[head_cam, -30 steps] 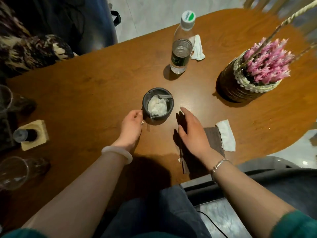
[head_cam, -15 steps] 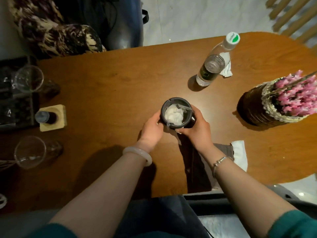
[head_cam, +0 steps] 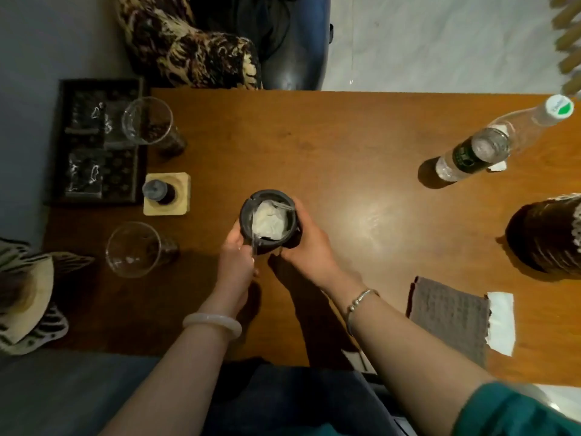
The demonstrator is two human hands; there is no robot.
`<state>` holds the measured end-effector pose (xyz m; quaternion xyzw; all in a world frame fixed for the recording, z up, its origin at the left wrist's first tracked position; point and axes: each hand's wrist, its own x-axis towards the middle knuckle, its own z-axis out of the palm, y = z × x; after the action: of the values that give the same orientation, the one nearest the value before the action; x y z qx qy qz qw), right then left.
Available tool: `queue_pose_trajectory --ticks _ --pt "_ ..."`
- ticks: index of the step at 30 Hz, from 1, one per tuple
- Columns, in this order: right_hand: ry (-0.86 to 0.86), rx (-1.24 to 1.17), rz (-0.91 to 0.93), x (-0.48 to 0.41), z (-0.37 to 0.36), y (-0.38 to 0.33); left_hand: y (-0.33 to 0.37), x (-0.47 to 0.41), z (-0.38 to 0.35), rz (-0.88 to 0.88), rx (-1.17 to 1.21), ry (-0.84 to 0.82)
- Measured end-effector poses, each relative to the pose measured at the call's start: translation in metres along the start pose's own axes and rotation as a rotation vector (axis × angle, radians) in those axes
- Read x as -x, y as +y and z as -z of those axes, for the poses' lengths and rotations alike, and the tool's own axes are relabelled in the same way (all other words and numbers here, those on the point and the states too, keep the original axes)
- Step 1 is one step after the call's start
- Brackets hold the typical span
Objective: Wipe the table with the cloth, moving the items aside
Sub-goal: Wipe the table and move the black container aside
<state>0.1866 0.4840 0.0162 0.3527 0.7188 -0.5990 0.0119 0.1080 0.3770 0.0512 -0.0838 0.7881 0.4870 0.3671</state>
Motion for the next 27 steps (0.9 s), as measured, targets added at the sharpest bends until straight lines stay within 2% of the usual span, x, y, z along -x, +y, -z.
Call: queue_pose_trajectory --ticks 9,27 --pt "-0.113 -0.054 -0.038 -0.040 -0.081 -0.010 -0.005 -0.019 0.063 -0.026 0.123 0.067" --pt "-0.108 -0.067 -0.130 -0.052 -0.091 -0.027 -0.016 -0.047 0.073 0.092 0.080 0.111"
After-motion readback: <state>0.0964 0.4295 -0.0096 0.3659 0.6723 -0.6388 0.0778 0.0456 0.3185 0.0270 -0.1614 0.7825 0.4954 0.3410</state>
